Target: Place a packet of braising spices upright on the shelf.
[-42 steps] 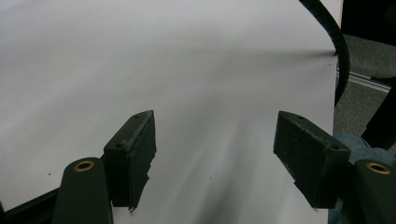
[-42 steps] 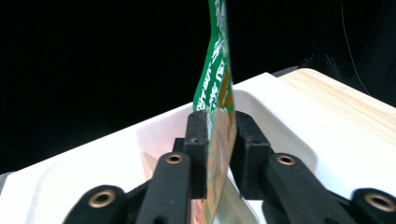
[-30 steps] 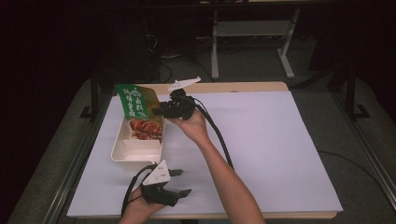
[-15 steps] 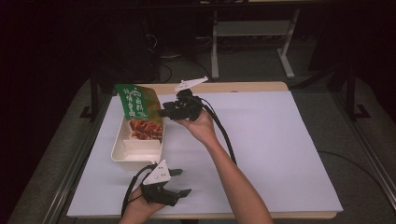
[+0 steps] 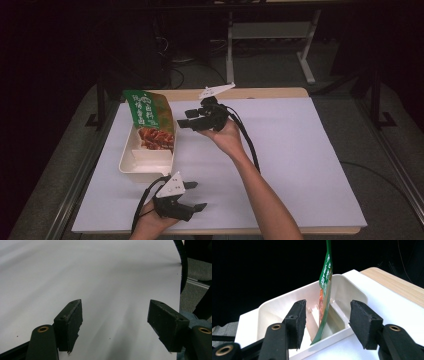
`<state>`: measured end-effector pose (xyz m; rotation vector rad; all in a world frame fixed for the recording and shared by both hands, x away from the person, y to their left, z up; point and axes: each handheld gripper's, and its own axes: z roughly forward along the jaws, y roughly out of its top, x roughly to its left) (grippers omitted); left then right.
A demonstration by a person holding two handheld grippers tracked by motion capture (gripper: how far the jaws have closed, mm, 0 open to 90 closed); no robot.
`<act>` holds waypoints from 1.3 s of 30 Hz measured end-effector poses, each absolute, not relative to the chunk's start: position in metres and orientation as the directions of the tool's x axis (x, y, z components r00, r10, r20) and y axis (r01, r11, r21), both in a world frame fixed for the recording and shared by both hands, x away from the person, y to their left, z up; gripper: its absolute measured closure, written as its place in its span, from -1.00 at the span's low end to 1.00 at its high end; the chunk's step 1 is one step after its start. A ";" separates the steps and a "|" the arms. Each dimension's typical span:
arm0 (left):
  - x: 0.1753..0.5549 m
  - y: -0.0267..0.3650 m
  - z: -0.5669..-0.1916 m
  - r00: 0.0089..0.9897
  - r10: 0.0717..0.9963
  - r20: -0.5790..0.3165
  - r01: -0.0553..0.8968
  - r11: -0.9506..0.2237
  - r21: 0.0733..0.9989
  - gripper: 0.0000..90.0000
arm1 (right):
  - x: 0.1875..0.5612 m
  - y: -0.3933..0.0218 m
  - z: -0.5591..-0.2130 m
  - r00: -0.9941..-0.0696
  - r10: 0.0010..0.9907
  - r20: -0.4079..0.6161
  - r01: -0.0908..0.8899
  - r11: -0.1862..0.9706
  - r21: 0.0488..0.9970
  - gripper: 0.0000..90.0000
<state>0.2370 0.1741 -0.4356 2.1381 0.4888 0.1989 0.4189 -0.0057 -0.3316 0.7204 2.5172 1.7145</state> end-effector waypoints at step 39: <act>0.239 0.178 -0.435 0.898 0.438 -0.047 0.285 -0.495 0.821 -0.43 | 0.401 -0.082 -0.332 -0.853 0.447 0.271 0.421 0.280 0.863 -0.25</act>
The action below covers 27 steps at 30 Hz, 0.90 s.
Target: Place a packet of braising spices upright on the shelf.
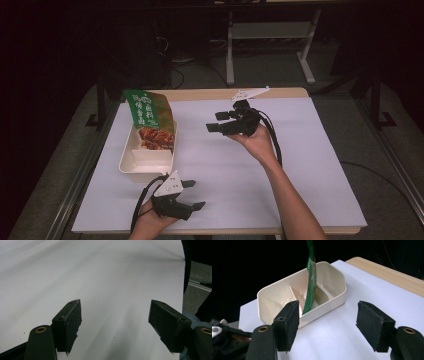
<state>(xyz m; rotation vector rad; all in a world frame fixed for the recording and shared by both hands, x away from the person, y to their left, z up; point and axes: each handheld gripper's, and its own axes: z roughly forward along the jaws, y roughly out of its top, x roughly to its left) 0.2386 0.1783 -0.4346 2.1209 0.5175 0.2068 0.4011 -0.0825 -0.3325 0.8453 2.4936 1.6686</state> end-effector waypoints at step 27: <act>0.240 0.182 -0.434 0.894 0.446 -0.051 0.287 -0.480 0.829 -0.46 | 0.384 -0.124 -0.345 -0.832 0.472 0.293 0.457 0.282 0.844 -0.29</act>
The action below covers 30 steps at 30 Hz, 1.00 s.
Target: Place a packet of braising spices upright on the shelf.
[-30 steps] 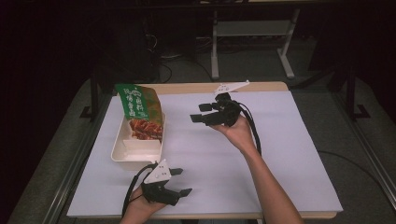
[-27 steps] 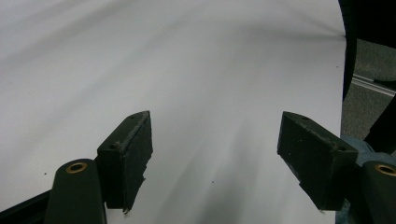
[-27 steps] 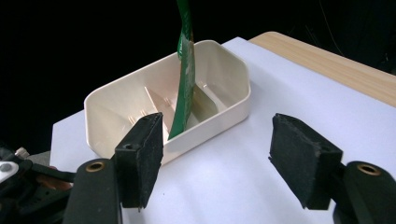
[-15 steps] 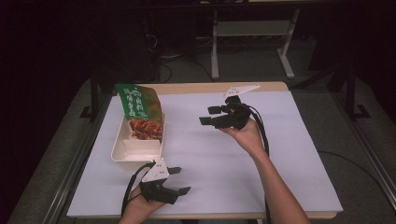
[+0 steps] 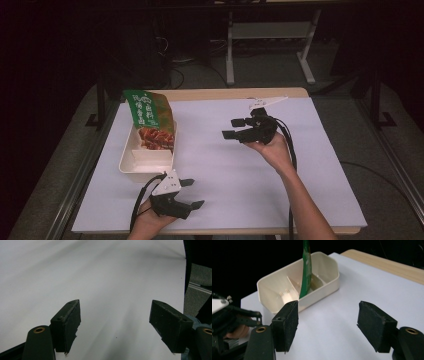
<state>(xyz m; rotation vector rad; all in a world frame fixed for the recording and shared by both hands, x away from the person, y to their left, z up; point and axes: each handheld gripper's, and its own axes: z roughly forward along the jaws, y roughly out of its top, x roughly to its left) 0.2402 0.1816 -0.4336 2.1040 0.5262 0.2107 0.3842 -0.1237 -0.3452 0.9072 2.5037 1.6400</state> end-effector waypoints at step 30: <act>0.240 0.182 -0.433 0.890 0.452 -0.054 0.291 -0.474 0.831 -0.46 | 0.358 -0.164 -0.362 -0.811 0.488 0.322 0.491 0.269 0.829 -0.30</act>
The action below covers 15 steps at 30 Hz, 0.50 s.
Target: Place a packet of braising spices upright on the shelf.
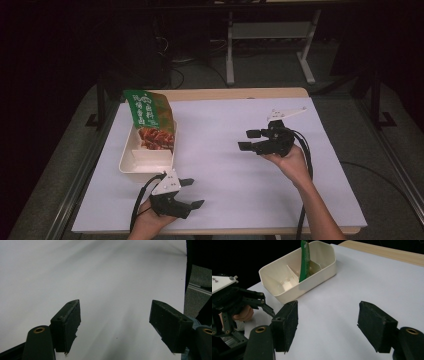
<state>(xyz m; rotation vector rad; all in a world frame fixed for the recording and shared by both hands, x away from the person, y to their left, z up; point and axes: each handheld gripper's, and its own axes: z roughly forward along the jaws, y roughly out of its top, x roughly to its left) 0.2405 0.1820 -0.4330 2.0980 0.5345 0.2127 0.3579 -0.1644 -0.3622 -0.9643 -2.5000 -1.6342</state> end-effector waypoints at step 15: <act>0.241 0.183 -0.433 0.889 0.455 -0.059 0.295 -0.468 0.833 -0.46 | 0.343 -0.176 -0.369 -0.808 0.497 0.317 0.491 0.270 0.828 -0.33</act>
